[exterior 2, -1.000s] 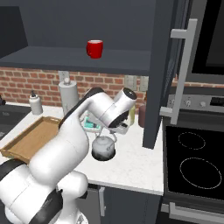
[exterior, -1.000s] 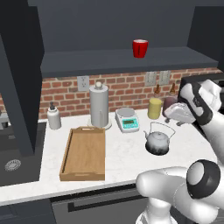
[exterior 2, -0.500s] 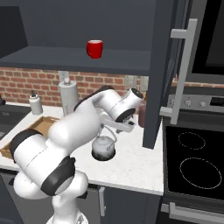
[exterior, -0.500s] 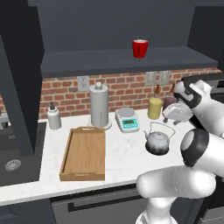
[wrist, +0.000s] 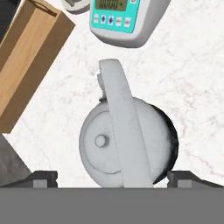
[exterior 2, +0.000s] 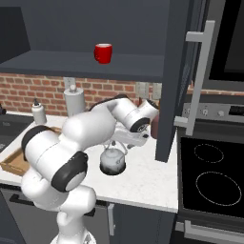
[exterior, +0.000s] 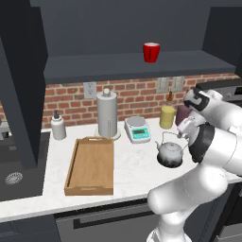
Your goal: Pick the kettle from the counter and place it on the tray. Then pick the mug from the cabinet and place it on the tray. Then close the cabinet doors.
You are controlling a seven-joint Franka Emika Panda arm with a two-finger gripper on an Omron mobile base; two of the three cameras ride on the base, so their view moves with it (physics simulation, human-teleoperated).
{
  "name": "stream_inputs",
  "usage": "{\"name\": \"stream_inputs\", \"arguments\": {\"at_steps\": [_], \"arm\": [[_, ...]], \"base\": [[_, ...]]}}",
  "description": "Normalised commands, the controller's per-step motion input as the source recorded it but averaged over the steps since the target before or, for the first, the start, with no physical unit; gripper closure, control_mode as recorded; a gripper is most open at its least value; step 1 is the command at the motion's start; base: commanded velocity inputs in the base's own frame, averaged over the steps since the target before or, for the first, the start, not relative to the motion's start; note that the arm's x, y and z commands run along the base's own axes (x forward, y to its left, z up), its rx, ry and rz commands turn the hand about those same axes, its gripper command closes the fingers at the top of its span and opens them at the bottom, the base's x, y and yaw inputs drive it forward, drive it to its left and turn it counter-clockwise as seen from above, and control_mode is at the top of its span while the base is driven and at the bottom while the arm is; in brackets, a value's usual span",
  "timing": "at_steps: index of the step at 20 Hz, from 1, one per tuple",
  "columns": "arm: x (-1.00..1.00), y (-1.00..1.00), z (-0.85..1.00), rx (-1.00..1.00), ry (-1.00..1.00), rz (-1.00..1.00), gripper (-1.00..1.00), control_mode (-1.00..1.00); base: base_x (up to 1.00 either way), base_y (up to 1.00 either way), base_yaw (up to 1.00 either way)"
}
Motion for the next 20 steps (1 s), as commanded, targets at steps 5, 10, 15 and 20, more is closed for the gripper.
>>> {"name": "stream_inputs", "arguments": {"at_steps": [5,10,15,20], "arm": [[0.04,0.00,-0.16,0.02,0.00,0.12,-1.00,-1.00],[0.11,-0.09,0.00,0.10,0.00,0.04,-1.00,-1.00],[0.00,-0.19,0.00,0.09,0.00,0.00,-1.00,-1.00],[0.00,-0.07,-0.05,0.05,0.00,0.00,-1.00,-1.00]], "base": [[0.00,0.00,0.00],[0.00,0.00,0.00],[0.00,0.00,0.00],[0.00,0.00,0.00]]}}
